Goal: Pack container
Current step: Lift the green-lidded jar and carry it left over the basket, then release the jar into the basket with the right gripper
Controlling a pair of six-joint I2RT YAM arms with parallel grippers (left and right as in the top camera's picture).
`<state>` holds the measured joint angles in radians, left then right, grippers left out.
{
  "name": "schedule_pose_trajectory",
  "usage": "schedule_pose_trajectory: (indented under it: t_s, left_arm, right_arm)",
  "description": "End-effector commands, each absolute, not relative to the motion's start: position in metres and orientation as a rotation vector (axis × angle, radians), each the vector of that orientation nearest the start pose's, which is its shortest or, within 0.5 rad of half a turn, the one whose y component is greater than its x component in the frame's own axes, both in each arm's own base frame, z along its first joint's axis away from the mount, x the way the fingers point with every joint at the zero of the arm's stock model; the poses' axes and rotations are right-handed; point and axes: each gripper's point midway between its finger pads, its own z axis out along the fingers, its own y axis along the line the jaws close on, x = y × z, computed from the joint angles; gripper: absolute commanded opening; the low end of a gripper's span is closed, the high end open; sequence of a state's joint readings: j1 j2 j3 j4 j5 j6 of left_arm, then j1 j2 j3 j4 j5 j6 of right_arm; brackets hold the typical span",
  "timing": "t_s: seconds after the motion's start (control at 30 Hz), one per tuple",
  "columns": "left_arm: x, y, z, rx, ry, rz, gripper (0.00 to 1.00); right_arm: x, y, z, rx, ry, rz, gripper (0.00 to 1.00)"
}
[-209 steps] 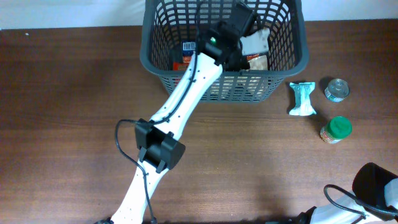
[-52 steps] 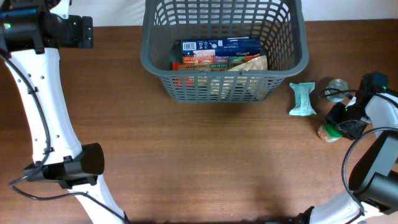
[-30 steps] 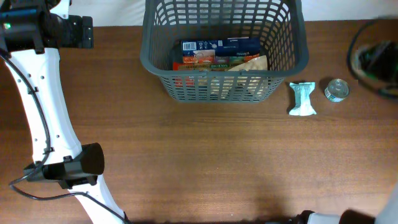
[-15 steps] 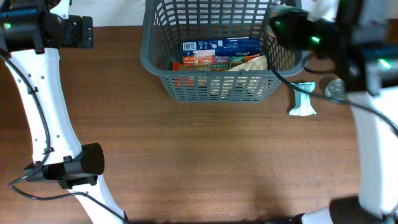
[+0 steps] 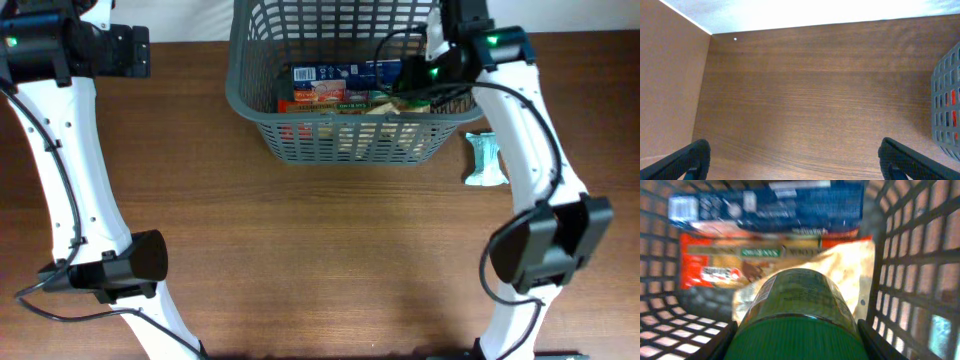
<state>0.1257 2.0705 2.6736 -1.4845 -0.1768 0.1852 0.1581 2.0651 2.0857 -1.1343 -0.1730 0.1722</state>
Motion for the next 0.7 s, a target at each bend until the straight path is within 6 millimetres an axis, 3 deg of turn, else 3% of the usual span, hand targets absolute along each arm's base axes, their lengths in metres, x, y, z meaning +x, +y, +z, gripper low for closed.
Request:
schedule_pose_trajectory:
  t_s: [0.0,0.07,0.17,0.27,0.33,0.43,0.5,0.53,0.67]
  left_arm:
    - [0.458,0.090,0.349,-0.028,2.460,0.351,0.99]
    - [0.458,0.090,0.349,-0.028,2.460,0.351,0.99]
    - [0.458,0.090,0.349,-0.028,2.460,0.351,0.99]
    - [0.458,0.090,0.349,-0.028,2.460,0.351,0.99]
    - [0.458,0.090,0.349,-0.028,2.460,0.351,0.99]
    - [0.458,0.090,0.349,-0.028,2.460,0.351,0.99]
    - [0.458,0.090,0.349,-0.028,2.460,0.351,0.99]
    - [0.458,0.090,0.349,-0.028,2.460,0.351,0.99]
    - [0.458,0.090,0.349,-0.028,2.460,0.351,0.99]
  right_arm:
    - [0.484,0.108,0.183,-0.051,2.731,0.313,0.36]
    - [0.482,0.107,0.180,-0.055,2.744,0.303,0.55]
    - [0.482,0.103,0.192,-0.093,2.713,0.269,0.68]
    - [0.484,0.099,0.230,-0.112,2.625,0.244,0.86]
    - [0.482,0.098,0.265,-0.124,2.547,0.247,0.93]
    - [0.471,0.093,0.337,-0.145,2.392,0.223,0.99]
    - [0.444,0.070,0.412,-0.107,2.231,0.108,0.99]
    - [0.438,0.064,0.424,-0.092,2.204,0.072,0.99]
    - [0.386,0.003,0.496,0.113,2.021,-0.189,0.99]
